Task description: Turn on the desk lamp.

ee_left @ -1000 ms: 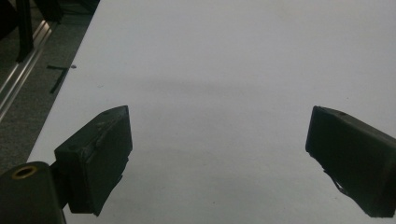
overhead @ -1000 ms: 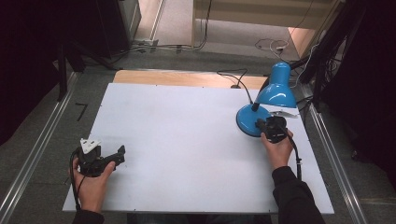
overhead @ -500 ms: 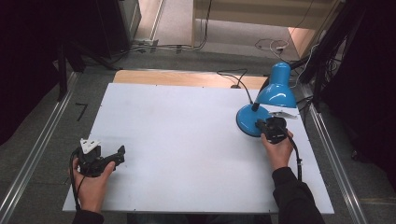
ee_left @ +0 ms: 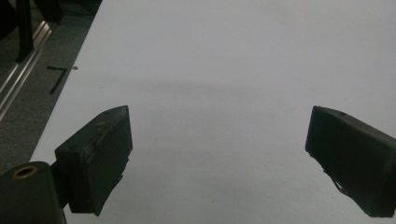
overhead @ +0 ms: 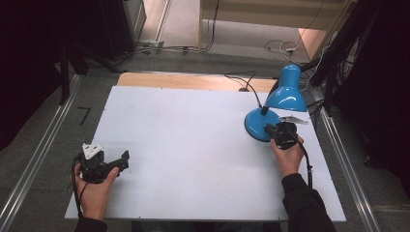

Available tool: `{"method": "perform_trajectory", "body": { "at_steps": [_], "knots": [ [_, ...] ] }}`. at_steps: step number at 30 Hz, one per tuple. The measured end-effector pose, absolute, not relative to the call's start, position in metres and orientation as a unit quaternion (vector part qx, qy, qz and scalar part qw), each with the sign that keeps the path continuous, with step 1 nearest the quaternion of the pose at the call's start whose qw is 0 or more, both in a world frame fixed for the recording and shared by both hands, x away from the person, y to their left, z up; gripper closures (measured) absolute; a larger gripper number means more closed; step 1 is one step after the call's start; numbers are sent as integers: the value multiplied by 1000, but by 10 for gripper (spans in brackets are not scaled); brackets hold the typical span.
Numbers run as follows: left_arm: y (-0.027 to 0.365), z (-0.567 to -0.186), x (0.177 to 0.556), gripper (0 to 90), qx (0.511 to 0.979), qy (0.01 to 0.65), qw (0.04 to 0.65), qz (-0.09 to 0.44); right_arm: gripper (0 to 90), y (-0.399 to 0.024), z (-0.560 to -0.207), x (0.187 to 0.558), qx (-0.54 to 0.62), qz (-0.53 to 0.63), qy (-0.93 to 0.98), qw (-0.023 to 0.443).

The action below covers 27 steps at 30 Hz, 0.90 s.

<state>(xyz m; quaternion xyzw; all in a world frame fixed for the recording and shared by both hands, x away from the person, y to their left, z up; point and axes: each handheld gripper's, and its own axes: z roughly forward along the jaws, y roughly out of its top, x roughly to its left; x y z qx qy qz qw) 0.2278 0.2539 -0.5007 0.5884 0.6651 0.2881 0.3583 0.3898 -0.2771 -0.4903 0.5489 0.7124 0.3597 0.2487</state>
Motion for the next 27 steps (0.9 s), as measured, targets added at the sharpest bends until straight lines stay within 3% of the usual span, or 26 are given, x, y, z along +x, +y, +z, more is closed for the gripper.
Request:
{"method": "perform_trajectory", "body": {
  "at_steps": [27],
  "knots": [
    [253, -497, 224, 82, 590, 663, 362, 285, 880, -278, -491, 388, 545, 361, 713, 254]
  ]
}}
